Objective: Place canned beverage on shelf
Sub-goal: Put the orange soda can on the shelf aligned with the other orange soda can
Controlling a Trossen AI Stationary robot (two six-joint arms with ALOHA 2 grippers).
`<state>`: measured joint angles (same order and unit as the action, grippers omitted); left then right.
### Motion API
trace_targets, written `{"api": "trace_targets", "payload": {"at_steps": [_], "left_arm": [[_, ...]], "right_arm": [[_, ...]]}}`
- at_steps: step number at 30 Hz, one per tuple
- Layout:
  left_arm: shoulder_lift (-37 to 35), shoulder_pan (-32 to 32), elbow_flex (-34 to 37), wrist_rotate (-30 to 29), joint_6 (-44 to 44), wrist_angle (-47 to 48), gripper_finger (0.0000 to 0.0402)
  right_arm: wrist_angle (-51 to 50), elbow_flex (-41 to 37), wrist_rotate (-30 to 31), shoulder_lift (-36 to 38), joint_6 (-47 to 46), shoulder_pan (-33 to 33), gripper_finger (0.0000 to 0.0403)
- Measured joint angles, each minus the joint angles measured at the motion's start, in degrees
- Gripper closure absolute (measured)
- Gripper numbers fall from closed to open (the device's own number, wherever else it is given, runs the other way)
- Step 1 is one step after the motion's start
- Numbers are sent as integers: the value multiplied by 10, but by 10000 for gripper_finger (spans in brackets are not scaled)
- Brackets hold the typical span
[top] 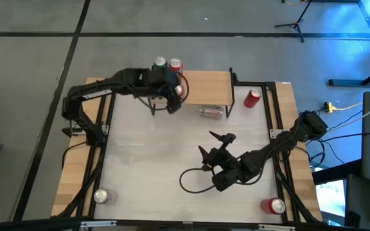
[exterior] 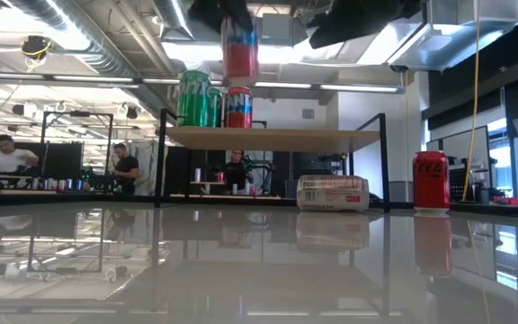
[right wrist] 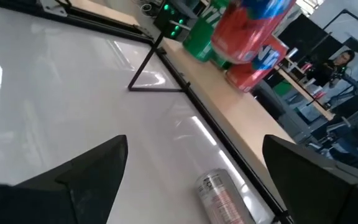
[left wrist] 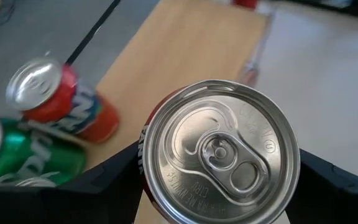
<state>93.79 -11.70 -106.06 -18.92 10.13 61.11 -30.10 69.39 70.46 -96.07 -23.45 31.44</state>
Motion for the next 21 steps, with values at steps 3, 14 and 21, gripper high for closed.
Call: {"api": "trace_targets", "payload": {"at_steps": [3,14,21], "left_arm": [[0,-35,15,3,-1,-4,119],[0,-104,83,43,2,-54,118],[0,-109,113,54,-1,-91,118]], "right_arm": [[0,1,8,0,0,-4,33],[0,1,-48,0,-1,-47,33],[0,1,-47,0,2,-49,33]]}}
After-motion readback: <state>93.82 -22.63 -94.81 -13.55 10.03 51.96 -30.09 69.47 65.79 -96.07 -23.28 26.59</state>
